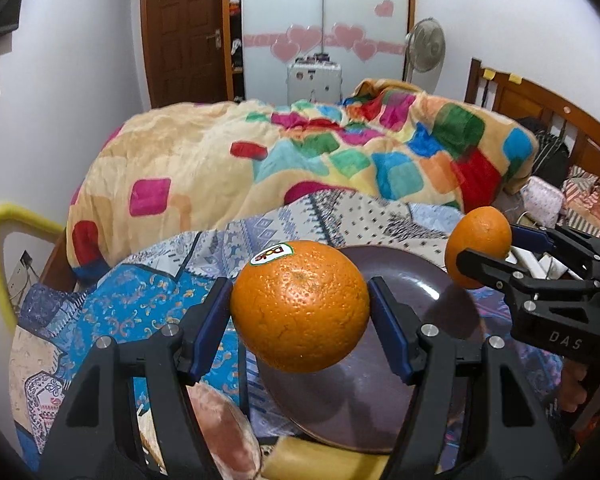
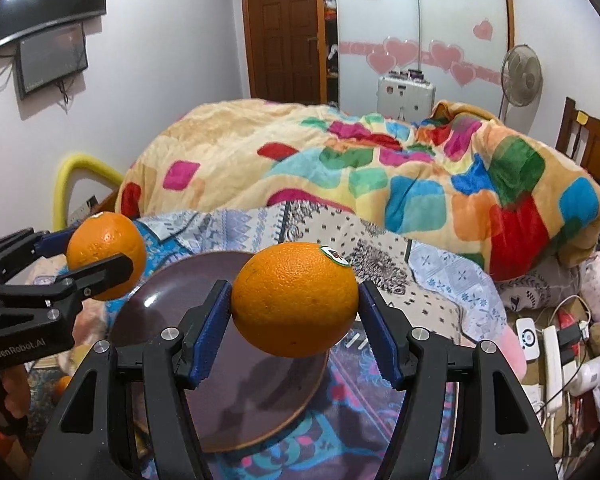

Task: Organize fruits
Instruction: 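Carry the oranges onto the brown plate and open both grippers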

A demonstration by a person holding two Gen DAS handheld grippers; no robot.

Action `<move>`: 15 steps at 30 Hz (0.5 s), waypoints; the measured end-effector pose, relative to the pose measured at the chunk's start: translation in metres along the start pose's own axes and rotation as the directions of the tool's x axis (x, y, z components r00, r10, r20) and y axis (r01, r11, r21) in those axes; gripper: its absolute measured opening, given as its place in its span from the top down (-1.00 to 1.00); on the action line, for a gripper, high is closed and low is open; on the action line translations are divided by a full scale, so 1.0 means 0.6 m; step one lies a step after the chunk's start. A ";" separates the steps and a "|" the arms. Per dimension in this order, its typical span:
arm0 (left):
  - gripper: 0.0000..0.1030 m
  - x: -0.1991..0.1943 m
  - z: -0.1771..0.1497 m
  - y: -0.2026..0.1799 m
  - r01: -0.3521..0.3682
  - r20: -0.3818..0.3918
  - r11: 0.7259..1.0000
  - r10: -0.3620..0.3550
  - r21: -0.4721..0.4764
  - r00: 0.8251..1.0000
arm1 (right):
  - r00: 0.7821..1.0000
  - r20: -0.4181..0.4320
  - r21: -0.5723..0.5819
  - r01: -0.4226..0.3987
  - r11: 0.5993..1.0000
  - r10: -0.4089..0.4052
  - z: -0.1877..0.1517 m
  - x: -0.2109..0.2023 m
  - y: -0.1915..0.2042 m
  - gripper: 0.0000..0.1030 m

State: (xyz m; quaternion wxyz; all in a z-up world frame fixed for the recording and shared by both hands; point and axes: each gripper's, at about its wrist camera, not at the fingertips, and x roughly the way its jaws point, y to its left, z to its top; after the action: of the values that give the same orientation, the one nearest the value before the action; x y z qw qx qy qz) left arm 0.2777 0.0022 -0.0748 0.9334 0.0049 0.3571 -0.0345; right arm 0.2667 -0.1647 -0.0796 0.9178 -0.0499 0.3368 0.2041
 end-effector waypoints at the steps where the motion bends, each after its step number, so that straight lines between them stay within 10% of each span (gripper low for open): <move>1: -0.32 0.006 0.001 0.002 0.002 -0.012 1.000 -0.002 -0.001 1.000 | 1.000 -0.014 -0.001 -0.003 1.000 0.003 -0.001 0.009 -0.001 -0.18; 15: -0.32 0.081 0.003 0.006 0.041 -0.167 0.999 -0.044 -0.019 0.985 | 0.992 -0.124 -0.064 -0.019 0.998 0.011 -0.002 0.071 0.010 -0.19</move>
State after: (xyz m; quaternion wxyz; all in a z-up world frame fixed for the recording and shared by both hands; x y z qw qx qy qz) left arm 0.3152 0.0025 -0.1055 0.8991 -0.0070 0.4347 -0.0511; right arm 0.2928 -0.1448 -0.1074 0.8915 -0.0897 0.3867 0.2181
